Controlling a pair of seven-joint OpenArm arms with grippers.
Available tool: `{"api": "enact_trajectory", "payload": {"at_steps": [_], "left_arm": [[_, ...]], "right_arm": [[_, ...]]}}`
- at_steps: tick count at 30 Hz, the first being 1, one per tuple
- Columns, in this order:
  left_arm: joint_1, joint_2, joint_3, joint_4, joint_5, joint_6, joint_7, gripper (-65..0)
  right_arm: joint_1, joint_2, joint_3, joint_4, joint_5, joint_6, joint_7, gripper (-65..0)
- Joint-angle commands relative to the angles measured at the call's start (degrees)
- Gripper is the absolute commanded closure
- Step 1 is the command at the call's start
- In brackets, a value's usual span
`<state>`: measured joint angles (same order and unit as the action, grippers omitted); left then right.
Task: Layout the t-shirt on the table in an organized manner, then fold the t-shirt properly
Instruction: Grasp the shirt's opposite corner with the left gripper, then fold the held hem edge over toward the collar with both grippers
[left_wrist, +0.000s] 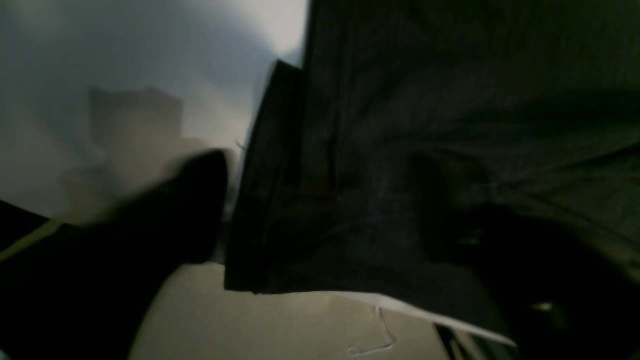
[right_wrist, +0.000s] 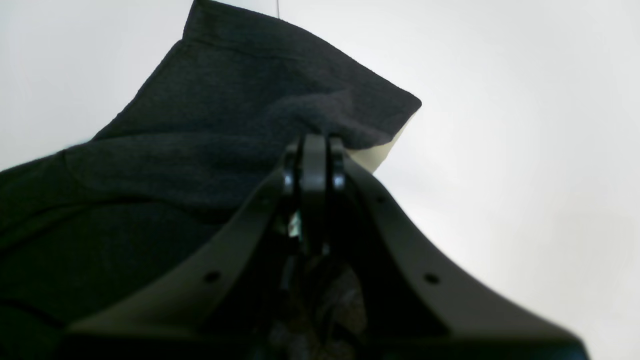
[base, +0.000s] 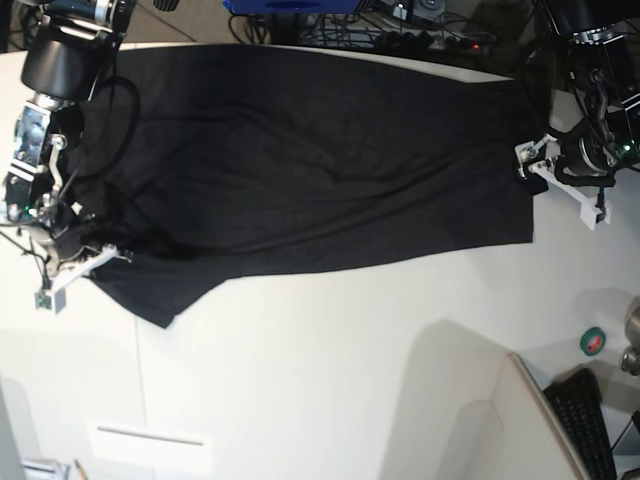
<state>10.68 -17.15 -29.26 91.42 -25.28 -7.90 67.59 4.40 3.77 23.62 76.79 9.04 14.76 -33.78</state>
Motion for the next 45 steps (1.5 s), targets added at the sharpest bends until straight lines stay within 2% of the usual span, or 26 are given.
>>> {"api": "enact_trajectory", "payload": {"at_steps": [1,5,10,13,16,19,22,28,33,39,41,42,45], "left_arm": [[-0.7,-1.09,-0.41,2.34,-0.26,-0.14,-0.56,-61.1],[-4.83,-2.33,-0.15,1.02,-0.17,-0.14,-0.82,-55.0],[-16.7,-5.75,1.61,-15.86,-0.09,-0.23,-2.85,-49.0],[-22.06,-9.01,9.52,-25.0,-0.09,-0.23,-7.68,-47.9],[-26.28,-10.41,17.26,-33.26,-0.17,-0.23,-11.9,-47.9],[-29.53,-10.41,21.83,-40.65,-0.17,-0.23,-15.59,-47.9],[-30.5,-10.15,23.59,-43.72,-0.17,-0.23,-17.44,-47.9],[-30.33,-9.01,23.67,-44.16,-0.17,-0.23,-17.79,-47.9],[-30.33,-7.51,23.85,-44.52,-0.09,-0.23,-21.22,-47.9],[-30.33,-7.42,23.85,-49.61,-0.09,-0.23,-22.8,-47.1],[-30.33,-7.42,23.85,-50.14,-0.09,-0.32,-23.15,-41.0],[-30.33,-7.42,23.85,-50.14,-0.09,-0.32,-23.15,-34.6],[-30.41,-7.34,23.85,-50.14,-0.09,-0.32,-23.15,-7.6]], "right_arm": [[1.27,0.76,0.08,0.96,0.59,0.05,1.21,0.0],[1.44,0.85,0.08,0.96,0.59,0.05,1.21,0.0],[1.44,0.76,0.08,1.14,0.59,0.05,1.21,0.0],[1.44,0.67,0.08,1.4,0.59,0.05,1.21,0.0],[1.44,0.76,0.08,1.4,0.59,0.05,1.21,0.0],[1.44,0.85,0.08,1.49,0.59,0.05,1.21,0.0],[1.44,0.85,0.08,1.49,0.59,0.05,1.21,0.0],[1.53,0.93,0.08,1.49,0.59,0.05,1.21,0.0],[1.53,0.93,0.08,1.4,0.59,0.05,1.21,0.0],[1.53,0.93,0.25,1.4,0.59,0.05,1.21,0.0],[1.53,0.93,0.16,1.4,0.59,0.05,1.21,0.0],[1.53,0.93,0.08,1.4,0.59,0.05,1.21,0.0],[2.76,0.93,0.08,0.7,0.5,0.05,1.38,0.0]]}}
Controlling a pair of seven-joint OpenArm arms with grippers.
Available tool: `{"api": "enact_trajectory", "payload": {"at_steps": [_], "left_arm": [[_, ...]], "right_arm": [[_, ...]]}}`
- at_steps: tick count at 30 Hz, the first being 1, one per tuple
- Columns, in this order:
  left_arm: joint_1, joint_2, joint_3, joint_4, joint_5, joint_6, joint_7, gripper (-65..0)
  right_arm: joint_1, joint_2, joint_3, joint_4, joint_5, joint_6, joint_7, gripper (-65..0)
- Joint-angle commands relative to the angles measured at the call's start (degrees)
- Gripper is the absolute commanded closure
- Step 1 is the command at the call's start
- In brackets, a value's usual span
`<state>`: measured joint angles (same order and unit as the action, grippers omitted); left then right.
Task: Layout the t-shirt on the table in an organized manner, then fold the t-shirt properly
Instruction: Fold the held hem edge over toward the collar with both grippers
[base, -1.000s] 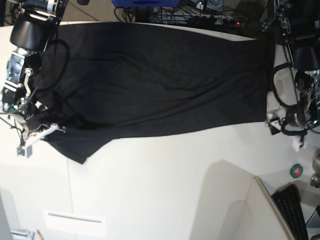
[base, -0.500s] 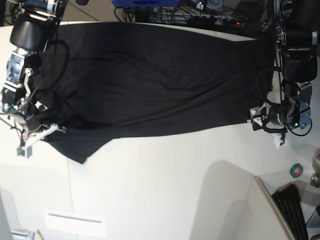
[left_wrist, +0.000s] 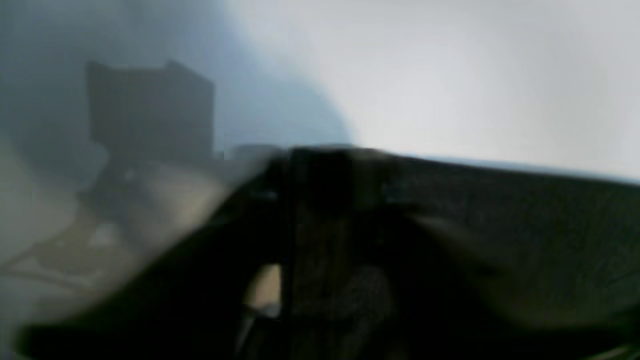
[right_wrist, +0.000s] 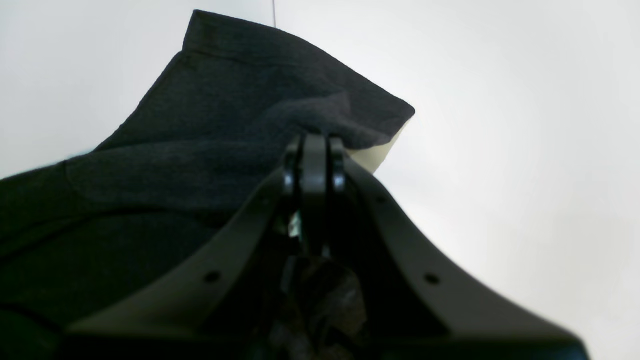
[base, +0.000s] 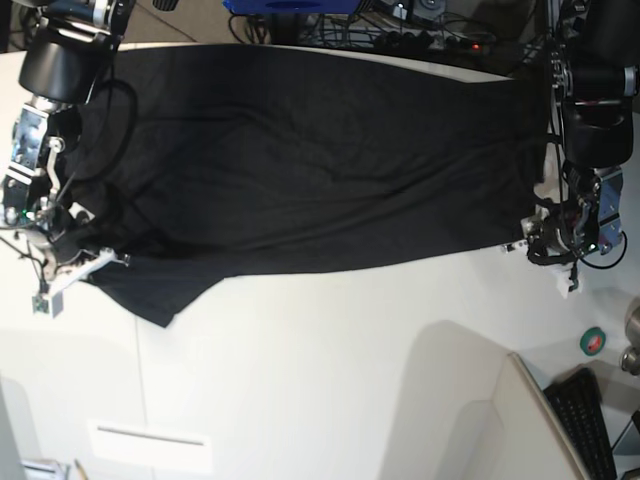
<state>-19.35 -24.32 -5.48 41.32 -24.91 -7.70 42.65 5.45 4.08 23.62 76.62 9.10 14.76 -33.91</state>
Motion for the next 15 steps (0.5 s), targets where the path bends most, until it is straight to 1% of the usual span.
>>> {"api": "enact_trajectory", "payload": {"at_steps": [1,4,7,10,11,13,15], "left_arm": [[-0.65,-0.17,0.07,0.04,-0.46,-0.52,1.79,0.0],[-1.26,-0.08,-0.02,0.22,-0.46,-0.52,1.79,0.0],[-3.99,-0.17,-0.02,0.22,-0.46,-0.52,1.79,0.0],[-6.89,-0.26,-0.02,0.22,-0.46,-0.52,1.79,0.0],[-8.03,-0.26,-0.02,0.22,-0.46,-0.52,1.87,0.0],[-10.05,-0.08,-0.02,0.22,-0.46,-0.52,1.96,0.0],[-12.07,0.98,0.33,0.22,-0.46,-0.52,1.96,0.0]], "right_arm": [[2.24,0.71,0.08,-0.18,0.44,0.05,1.69,0.0],[4.96,2.21,0.08,-3.96,0.44,0.05,1.87,0.0],[8.13,3.26,-0.01,-8.27,0.44,0.14,1.87,0.0],[11.03,5.2,-0.01,-12.22,0.44,0.22,1.95,0.0],[12.17,5.46,-0.01,-13.72,0.44,0.22,2.39,0.0],[13.76,6.52,-0.1,-16.44,0.44,0.22,5.03,0.0],[14.99,7.4,-0.1,-19.43,0.44,0.22,7.67,0.0]]}}
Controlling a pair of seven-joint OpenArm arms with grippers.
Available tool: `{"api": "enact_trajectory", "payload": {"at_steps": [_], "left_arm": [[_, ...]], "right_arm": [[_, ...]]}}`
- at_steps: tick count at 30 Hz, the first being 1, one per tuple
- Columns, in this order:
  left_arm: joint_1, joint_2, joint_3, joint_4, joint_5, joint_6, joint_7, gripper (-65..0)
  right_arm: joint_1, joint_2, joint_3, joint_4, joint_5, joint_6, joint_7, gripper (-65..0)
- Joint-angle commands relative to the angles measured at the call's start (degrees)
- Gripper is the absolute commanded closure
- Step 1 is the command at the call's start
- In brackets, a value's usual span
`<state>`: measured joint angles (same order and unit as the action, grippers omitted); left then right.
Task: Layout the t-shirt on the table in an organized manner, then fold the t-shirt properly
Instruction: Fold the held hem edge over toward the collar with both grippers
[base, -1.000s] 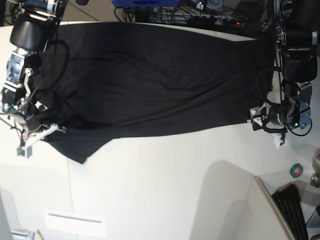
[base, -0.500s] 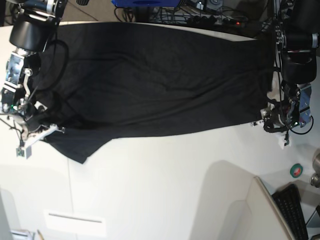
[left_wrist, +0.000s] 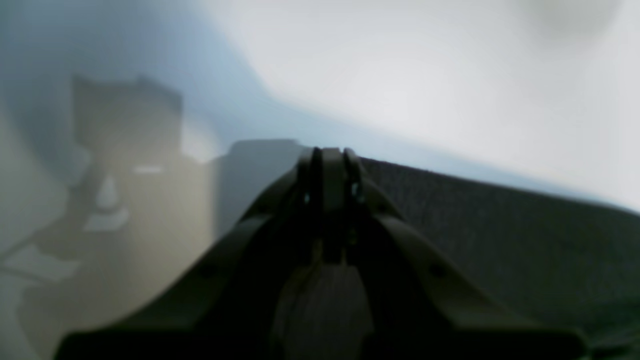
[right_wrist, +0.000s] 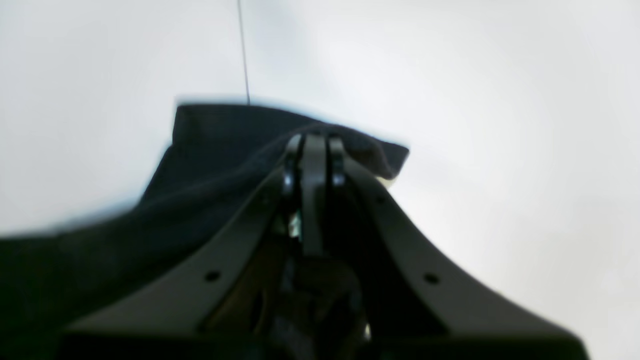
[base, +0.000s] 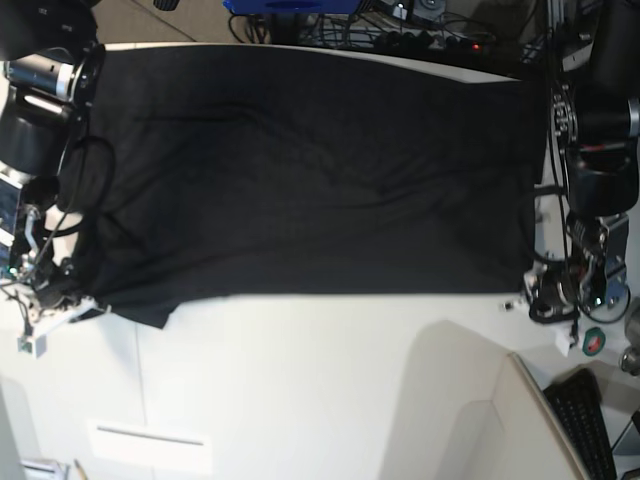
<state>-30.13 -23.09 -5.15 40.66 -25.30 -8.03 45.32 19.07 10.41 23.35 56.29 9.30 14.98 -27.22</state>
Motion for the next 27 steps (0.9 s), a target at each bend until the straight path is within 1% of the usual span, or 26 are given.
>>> {"api": "enact_trajectory", "payload": {"at_steps": [1,5,8,11,15,19,21,27], "left_arm": [[-2.35,0.19,1.06,0.87,-0.06,-0.19,-0.88,0.0],[-5.25,1.6,5.19,0.7,-0.15,-0.1,-1.06,0.0],[-7.1,3.09,5.46,0.79,-0.15,-0.01,-1.06,0.0],[-8.24,3.18,5.46,0.87,-0.15,-0.01,-1.06,0.0],[-7.98,3.09,5.46,0.87,-0.15,0.08,-1.06,0.0],[-7.36,2.74,5.46,0.87,-0.15,0.08,-1.06,0.0],[-6.22,2.04,5.37,1.58,-0.33,0.08,-1.06,0.0],[-2.35,0.63,4.66,10.02,-0.59,0.08,-0.62,0.0]], "right_arm": [[2.25,1.23,0.16,-0.78,0.24,0.09,2.39,0.0],[3.92,2.64,-0.1,-5.08,0.24,0.09,7.4,0.0],[4.27,3.96,-3.35,-6.49,0.24,0.09,10.83,0.0],[3.92,4.49,-7.75,-6.49,0.24,0.09,13.99,0.0],[2.34,4.57,-8.19,-6.75,0.24,0.01,16.81,0.0],[0.67,5.54,-8.63,-7.37,0.24,0.01,20.76,0.0],[0.58,5.63,-8.63,-7.9,0.24,0.01,21.2,0.0],[0.05,5.72,-8.63,-10.53,0.24,0.01,21.38,0.0]]}}
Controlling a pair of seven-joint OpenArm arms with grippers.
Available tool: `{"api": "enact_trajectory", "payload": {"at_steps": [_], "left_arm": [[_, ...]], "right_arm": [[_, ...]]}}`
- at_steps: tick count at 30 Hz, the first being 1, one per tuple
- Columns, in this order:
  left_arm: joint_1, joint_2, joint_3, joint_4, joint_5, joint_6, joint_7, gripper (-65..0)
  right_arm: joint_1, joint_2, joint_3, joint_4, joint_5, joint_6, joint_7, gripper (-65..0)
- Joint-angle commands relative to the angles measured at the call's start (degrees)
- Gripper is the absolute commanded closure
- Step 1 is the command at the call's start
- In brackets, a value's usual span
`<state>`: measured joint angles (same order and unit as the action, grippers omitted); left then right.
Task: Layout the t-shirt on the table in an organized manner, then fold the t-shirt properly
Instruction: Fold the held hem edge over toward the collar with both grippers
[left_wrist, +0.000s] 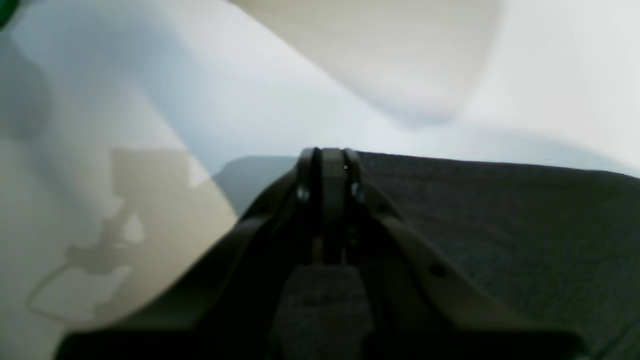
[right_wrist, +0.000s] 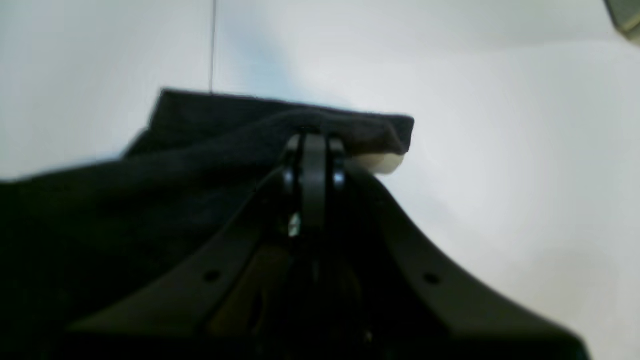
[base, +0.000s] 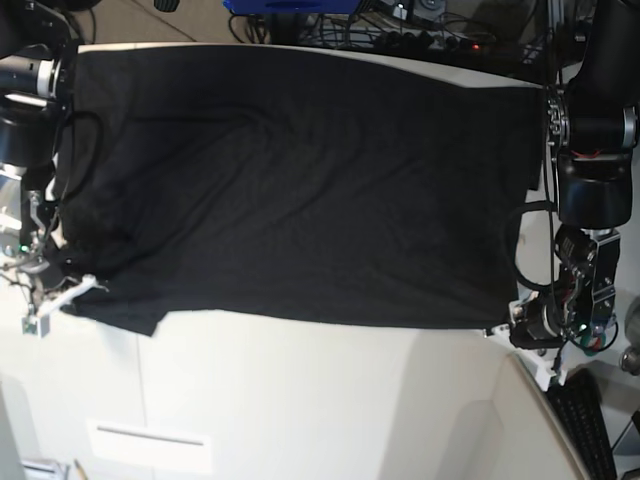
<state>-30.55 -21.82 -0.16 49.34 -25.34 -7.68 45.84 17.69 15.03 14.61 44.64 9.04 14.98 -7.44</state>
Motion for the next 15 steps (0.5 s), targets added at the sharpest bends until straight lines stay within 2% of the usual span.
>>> {"api": "enact_trajectory", "payload": {"at_steps": [1,5,15], "left_arm": [[-1.24,-0.73,-1.64,2.39,-0.55,-0.27,-1.05,0.0],[1.67,-0.73,-7.79,6.17,-0.11,-0.27,0.53,0.0],[7.29,-0.73,-8.5,17.43,-0.55,-0.27,7.83,0.0]], "right_arm": [[1.25,1.11,0.11,1.29,0.5,0.01,1.6,0.0],[0.72,1.11,0.11,3.93,0.41,0.01,1.16,0.0],[-6.22,1.11,0.11,19.05,0.41,0.01,-9.22,0.0]]}}
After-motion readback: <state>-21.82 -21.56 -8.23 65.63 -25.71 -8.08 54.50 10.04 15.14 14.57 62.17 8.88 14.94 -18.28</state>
